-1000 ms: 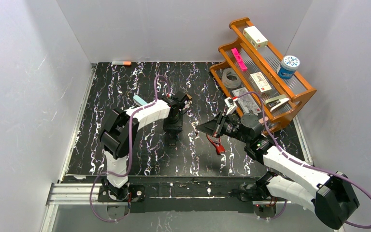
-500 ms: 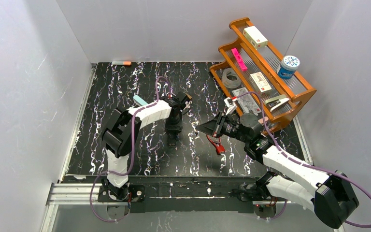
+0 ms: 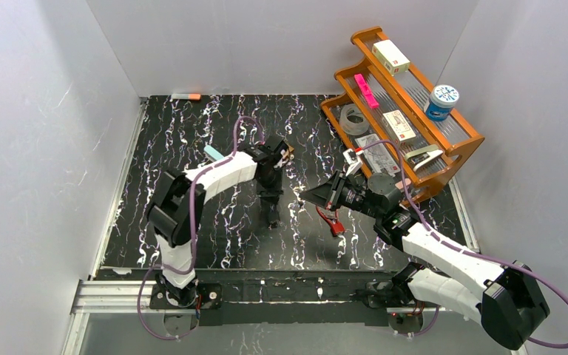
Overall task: Unlock with the key
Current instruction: Pick up the lock from the center of the board.
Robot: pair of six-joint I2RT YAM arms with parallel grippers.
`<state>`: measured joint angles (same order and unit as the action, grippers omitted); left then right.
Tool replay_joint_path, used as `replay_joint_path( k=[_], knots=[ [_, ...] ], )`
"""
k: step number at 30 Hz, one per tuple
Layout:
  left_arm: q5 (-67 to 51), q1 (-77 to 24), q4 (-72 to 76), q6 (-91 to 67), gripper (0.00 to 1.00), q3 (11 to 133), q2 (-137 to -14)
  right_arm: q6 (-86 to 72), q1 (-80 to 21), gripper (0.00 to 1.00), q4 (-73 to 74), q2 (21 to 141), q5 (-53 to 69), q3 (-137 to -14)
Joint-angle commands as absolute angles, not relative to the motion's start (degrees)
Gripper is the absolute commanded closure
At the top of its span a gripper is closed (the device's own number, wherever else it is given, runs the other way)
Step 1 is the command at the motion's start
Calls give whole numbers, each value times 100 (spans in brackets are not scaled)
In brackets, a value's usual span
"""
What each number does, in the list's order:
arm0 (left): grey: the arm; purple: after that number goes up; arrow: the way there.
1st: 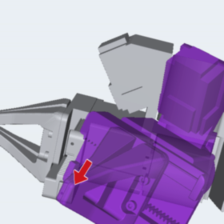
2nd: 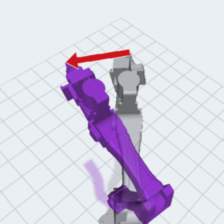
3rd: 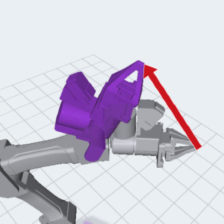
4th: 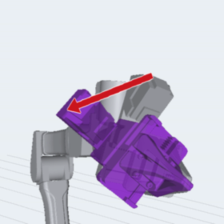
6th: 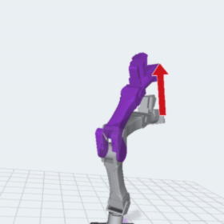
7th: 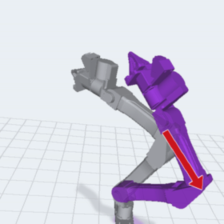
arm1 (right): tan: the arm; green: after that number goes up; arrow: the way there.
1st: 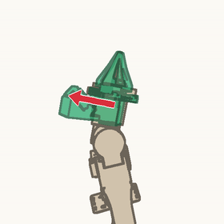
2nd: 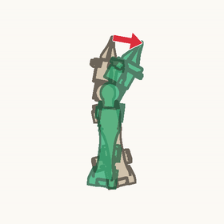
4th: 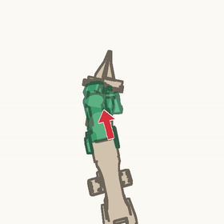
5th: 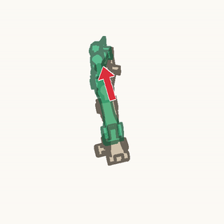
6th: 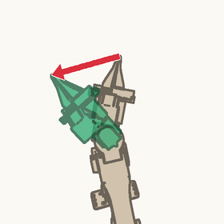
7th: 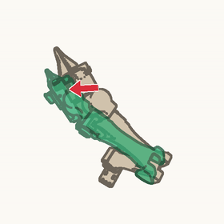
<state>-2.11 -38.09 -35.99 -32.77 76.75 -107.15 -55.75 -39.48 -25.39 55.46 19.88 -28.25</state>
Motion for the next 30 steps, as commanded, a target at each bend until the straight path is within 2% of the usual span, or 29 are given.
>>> replay_joint_path(
  k=[1, 8, 13, 17, 24, 30],
  knots=[
    [-1221, -3807, -3406, -3085, 100, 7811, -9839, -5555, -3933, 99, -2747, 5483, 1919, -2856],
    [-2613, -3807, -2601, -2915, 100, 7178, -9410, -5403, -3921, 99, -2393, 5324, 1606, -2855],
    [-3308, -3813, -1573, -2836, 100, 6452, -8822, -5216, -3920, 99, -1416, 5157, 725, -2956],
    [-2520, -3822, -1144, -2602, 100, 5962, -8390, -5183, -3904, 99, -873, 5151, 178, -2978],
    [-917, -3838, -41, -1389, 100, 5093, -7680, -5294, -3886, 99, -1053, 5294, 248, -2856],
    [-1274, -3834, 1590, 110, 100, 4324, -7629, -5355, -3876, 99, -1230, 5492, 384, -2890]
  ],
)
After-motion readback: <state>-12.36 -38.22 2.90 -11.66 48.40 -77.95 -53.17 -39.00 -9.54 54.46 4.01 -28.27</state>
